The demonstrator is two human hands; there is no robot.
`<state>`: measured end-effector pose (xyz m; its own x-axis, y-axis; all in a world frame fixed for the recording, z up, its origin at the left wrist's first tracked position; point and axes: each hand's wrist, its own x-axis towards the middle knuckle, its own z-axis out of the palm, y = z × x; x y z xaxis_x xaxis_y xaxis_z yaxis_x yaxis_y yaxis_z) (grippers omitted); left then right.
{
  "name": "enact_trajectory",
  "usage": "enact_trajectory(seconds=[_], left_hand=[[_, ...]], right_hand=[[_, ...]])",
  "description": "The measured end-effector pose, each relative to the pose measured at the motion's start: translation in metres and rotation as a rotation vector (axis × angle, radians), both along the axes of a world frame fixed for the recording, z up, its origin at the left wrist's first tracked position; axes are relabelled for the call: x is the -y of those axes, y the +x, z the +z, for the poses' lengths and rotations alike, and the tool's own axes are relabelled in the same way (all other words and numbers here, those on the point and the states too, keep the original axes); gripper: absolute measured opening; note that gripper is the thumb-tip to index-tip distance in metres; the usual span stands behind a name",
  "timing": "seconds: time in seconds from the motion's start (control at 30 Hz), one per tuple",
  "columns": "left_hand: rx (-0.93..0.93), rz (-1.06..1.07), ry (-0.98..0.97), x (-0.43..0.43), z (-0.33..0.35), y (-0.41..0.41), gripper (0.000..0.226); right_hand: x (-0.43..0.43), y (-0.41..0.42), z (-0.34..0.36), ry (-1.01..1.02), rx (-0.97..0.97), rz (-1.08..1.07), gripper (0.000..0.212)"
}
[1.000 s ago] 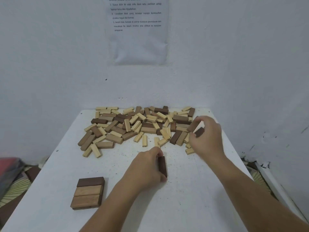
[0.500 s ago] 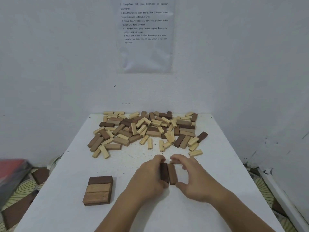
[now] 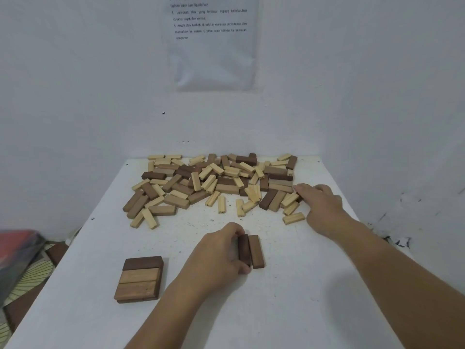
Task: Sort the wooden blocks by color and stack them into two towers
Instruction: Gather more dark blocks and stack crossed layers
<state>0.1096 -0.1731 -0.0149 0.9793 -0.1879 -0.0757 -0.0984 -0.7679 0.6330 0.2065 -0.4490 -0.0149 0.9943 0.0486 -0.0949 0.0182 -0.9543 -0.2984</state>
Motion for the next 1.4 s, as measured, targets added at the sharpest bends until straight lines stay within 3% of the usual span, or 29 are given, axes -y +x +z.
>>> enact_trajectory(seconds=[0.1, 0.27, 0.5, 0.73, 0.93, 1.13, 1.27, 1.4], left_hand=[[-0.002, 0.003, -0.002, 0.000, -0.001, 0.001, 0.064], [-0.006, 0.008, -0.025, 0.000, -0.001, -0.001, 0.063], [-0.017, 0.021, -0.063, 0.000, -0.001, -0.002, 0.063], [-0.011, 0.026, -0.085, 0.000, -0.003, -0.005, 0.062], [-0.008, 0.026, -0.098, -0.001, -0.005, -0.006, 0.062], [-0.001, 0.013, -0.108, -0.005, -0.006, -0.005, 0.062], [-0.008, -0.023, -0.070, -0.007, -0.004, -0.005, 0.062], [0.001, -0.066, -0.043, -0.008, -0.004, -0.009, 0.065]], right_hand=[[0.012, 0.010, -0.016, -0.030, 0.165, 0.001, 0.071], [0.011, -0.016, -0.018, 0.076, 0.280, -0.118, 0.050], [-0.015, -0.086, -0.007, 0.249, 0.168, -0.206, 0.025], [-0.058, -0.118, 0.007, 0.327, 0.103, -0.122, 0.018], [-0.070, -0.120, 0.012, 0.500, -0.008, -0.067, 0.025], [-0.071, -0.105, 0.008, 0.671, -0.128, -0.153, 0.036], [-0.068, -0.108, 0.004, 0.589, -0.077, -0.032, 0.047], [-0.061, -0.107, -0.001, 0.470, -0.125, 0.123, 0.084]])
